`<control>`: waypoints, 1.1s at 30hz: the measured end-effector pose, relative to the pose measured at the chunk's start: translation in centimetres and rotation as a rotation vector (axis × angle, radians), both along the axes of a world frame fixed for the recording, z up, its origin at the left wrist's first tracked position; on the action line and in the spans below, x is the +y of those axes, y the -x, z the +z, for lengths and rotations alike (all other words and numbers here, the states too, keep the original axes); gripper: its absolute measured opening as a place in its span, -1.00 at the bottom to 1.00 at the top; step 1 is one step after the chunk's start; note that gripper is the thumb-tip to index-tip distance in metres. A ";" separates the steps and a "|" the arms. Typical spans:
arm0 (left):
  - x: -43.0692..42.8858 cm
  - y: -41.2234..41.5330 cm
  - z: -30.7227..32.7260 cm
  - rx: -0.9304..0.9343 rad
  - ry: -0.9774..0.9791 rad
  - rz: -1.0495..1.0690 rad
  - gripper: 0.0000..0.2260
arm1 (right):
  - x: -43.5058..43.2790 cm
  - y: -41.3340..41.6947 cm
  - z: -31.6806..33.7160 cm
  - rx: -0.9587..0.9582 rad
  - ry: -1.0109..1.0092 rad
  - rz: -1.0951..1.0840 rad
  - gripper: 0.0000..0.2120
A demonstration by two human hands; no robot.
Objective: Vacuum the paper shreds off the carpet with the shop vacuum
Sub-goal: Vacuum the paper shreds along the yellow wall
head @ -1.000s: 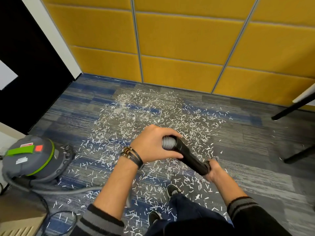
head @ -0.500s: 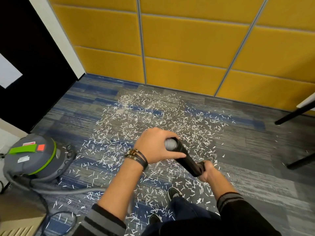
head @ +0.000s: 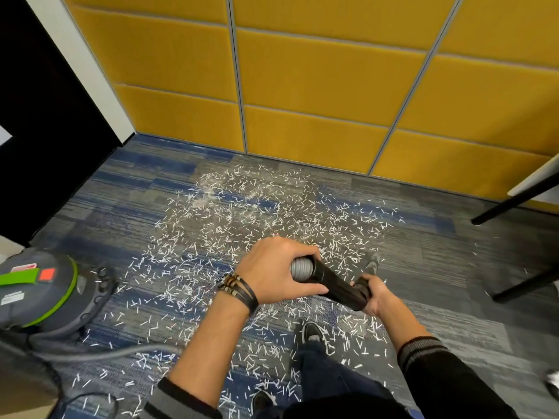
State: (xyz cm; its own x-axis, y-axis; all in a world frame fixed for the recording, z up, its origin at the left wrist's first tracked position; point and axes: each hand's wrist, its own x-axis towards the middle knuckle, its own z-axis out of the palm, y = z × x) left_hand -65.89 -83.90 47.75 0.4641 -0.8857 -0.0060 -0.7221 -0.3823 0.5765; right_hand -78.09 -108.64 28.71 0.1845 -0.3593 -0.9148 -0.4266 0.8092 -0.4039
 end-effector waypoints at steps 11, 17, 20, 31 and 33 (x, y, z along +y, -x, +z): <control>-7.2 -5.0 0.7 0.158 0.079 0.030 -0.51 | -5.0 0.1 1.6 -0.033 -0.131 -0.091 -0.84; -11.4 -5.3 1.2 0.067 0.048 -0.036 -0.53 | -9.4 -2.4 1.0 -0.067 -0.073 -0.090 -0.91; -13.4 -5.5 0.1 0.050 -0.012 -0.057 -0.52 | -11.3 -3.2 -0.4 -0.005 -0.060 -0.057 -0.87; -16.1 -7.1 0.1 0.054 0.026 0.003 -0.56 | -15.9 -6.6 -0.2 -0.053 -0.058 0.006 -0.86; -17.0 -6.8 -0.5 0.071 -0.017 -0.012 -0.59 | -16.3 -6.9 -0.7 -0.037 -0.082 0.003 -0.83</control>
State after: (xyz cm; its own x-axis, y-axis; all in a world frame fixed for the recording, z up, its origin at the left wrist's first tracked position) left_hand -59.08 -100.87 47.21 0.4513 -0.8908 -0.0538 -0.6840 -0.3840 0.6202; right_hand -71.18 -124.98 28.06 0.2199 -0.2825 -0.9337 -0.4147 0.8393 -0.3516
